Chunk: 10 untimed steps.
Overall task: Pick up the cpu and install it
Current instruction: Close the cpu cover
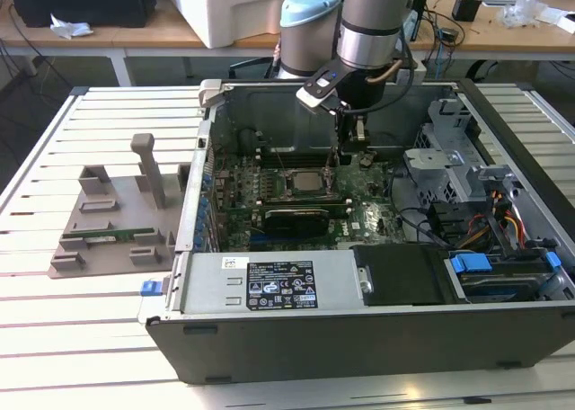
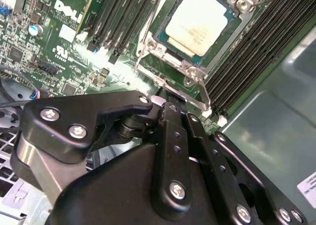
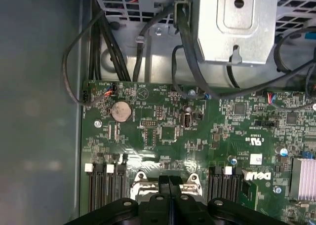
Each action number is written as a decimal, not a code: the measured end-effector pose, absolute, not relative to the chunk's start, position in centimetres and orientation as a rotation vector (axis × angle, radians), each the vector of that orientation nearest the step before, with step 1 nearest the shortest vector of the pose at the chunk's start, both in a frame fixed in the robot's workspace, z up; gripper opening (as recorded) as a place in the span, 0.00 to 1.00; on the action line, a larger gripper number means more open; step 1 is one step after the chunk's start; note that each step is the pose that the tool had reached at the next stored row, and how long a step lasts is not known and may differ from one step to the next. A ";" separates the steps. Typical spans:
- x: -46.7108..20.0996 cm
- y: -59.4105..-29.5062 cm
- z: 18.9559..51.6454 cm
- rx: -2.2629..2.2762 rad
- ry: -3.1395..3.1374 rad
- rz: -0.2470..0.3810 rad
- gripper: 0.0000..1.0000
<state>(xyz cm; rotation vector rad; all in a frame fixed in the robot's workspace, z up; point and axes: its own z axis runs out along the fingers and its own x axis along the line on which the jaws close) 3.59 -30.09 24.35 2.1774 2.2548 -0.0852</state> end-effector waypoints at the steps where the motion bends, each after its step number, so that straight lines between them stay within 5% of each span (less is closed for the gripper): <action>1: 3.4 -30.1 24.3 2.177 2.255 -0.085 0.11; 10: 2.2 -30.1 24.3 2.177 2.255 -0.085 0.11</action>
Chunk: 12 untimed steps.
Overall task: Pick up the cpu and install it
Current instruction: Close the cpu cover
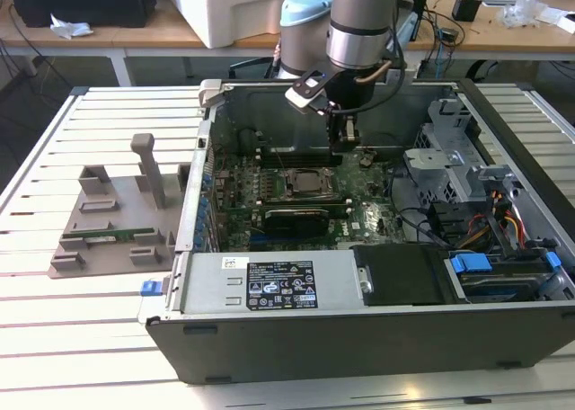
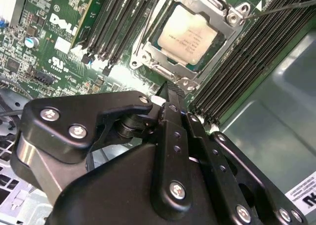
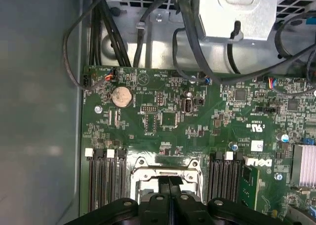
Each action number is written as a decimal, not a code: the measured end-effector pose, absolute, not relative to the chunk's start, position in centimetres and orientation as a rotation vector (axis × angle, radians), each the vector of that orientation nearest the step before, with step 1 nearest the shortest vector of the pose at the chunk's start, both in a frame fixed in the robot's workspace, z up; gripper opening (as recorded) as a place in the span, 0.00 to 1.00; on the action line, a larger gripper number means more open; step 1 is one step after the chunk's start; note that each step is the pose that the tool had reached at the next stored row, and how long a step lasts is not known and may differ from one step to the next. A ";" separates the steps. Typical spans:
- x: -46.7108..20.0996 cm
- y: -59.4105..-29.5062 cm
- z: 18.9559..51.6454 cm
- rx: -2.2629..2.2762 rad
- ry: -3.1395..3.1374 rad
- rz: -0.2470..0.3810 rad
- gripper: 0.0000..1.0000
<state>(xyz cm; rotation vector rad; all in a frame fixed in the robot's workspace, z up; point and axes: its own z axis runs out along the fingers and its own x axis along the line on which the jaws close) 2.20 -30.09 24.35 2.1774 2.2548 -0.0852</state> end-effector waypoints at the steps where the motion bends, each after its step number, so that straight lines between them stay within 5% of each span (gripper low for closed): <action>1: 2.0 -30.1 24.3 2.178 2.255 -0.085 0.11; 12: 0.3 -30.1 23.6 2.177 2.255 -0.085 0.11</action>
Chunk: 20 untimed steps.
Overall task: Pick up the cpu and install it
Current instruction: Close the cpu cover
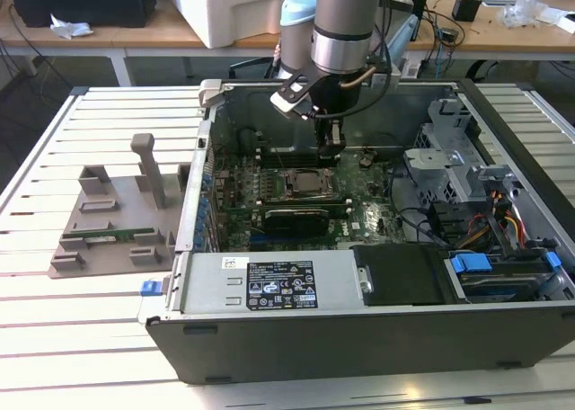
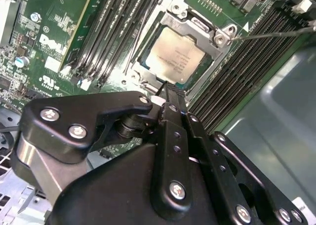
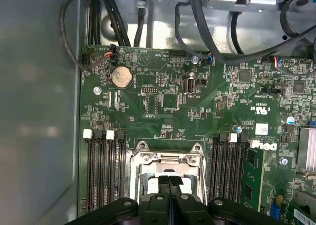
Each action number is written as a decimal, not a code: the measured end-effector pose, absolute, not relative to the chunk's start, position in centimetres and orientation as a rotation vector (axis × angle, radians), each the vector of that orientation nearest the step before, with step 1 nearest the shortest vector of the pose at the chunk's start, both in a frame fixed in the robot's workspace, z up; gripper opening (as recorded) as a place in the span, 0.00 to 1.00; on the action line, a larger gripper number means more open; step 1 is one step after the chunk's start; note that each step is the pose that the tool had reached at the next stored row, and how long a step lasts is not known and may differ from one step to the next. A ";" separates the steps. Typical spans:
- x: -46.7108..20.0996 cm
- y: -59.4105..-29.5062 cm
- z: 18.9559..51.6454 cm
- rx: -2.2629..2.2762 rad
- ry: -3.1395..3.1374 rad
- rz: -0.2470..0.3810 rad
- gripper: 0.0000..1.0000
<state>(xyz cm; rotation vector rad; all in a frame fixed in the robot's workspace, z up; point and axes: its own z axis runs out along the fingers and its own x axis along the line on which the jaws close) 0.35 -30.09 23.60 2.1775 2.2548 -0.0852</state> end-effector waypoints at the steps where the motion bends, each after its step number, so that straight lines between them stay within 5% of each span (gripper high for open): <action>1: 0.3 -30.1 23.5 2.177 2.255 -0.085 0.11; 20: -3.2 -30.1 21.1 2.177 2.255 -0.086 0.11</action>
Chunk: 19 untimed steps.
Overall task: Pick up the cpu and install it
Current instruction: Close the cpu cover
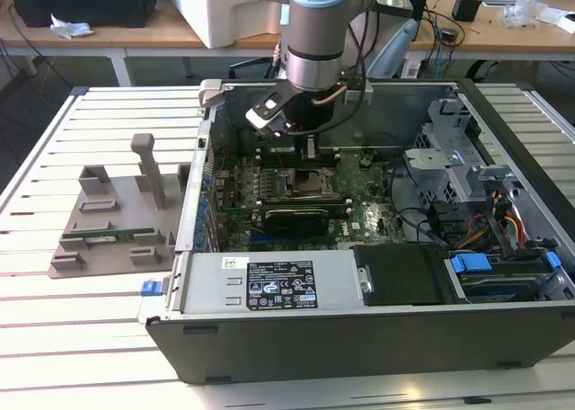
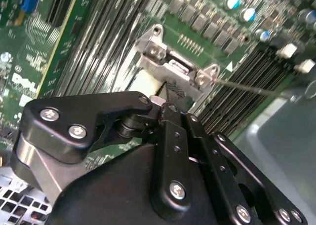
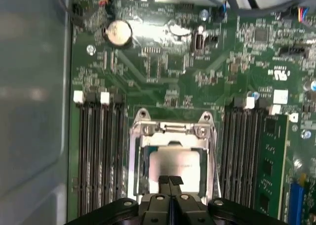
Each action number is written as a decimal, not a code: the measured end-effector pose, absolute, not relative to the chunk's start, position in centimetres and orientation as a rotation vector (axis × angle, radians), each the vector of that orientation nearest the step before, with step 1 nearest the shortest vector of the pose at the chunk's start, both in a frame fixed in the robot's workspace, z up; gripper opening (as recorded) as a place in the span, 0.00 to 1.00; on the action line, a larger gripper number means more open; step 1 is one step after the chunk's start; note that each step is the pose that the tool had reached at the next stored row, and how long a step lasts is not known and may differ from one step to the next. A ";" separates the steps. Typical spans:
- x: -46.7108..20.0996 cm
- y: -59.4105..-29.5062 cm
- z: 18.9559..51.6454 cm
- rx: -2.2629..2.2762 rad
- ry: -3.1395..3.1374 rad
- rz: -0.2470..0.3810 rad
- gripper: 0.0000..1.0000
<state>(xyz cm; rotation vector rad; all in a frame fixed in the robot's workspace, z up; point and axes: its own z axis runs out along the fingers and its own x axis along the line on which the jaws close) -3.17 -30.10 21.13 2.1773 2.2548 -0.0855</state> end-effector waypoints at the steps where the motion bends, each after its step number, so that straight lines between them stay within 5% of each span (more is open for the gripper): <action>1: -3.4 -30.1 21.1 2.177 2.255 -0.085 0.11; 19: -1.7 -30.1 21.2 2.177 2.255 -0.085 0.11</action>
